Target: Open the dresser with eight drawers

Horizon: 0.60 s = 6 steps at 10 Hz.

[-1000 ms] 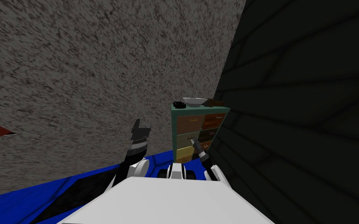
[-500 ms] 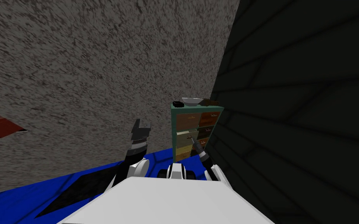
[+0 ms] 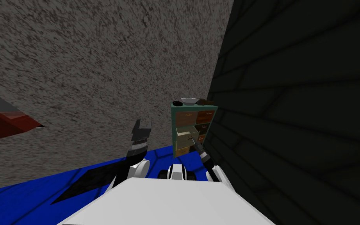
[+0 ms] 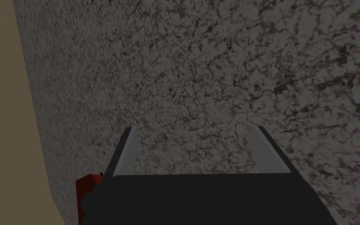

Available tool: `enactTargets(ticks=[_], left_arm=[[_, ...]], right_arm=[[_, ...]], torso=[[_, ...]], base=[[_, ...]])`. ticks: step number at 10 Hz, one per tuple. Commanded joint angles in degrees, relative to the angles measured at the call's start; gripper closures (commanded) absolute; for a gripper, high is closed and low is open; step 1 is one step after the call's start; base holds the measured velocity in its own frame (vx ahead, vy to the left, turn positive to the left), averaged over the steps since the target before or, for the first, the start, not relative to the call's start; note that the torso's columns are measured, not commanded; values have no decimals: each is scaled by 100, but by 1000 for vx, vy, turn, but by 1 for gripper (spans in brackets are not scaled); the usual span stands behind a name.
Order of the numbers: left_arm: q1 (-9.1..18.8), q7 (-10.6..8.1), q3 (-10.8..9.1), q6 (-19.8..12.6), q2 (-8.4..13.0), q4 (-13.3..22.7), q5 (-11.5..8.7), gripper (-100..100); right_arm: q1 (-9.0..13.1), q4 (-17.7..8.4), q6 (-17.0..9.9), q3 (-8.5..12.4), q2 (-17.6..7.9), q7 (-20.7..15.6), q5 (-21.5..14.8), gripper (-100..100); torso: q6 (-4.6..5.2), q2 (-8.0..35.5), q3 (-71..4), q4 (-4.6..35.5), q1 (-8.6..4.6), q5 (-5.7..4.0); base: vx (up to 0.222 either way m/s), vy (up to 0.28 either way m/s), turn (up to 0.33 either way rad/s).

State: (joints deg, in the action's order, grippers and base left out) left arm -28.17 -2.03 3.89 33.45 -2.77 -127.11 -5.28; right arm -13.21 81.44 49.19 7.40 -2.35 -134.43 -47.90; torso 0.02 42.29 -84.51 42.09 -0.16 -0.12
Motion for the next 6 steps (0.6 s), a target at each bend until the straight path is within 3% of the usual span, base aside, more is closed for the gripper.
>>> enactTargets(ticks=[1, 6], left_arm=[[0, 0, 0, 0, 0, 0, 0, 0], [-2, 0, 1, 1, -1, -1, 0, 0]], right_arm=[[124, 107, -201, -20, -162, 248, -40, -100], [445, 411, -742, -56, -521, 834, -139, -100]], torso=[[3, -8, -5, -3, -7, -1], [-3, 1, -5, 21, 19, 13]], base=[[-147, -19, 24], [-39, 39, 23]])
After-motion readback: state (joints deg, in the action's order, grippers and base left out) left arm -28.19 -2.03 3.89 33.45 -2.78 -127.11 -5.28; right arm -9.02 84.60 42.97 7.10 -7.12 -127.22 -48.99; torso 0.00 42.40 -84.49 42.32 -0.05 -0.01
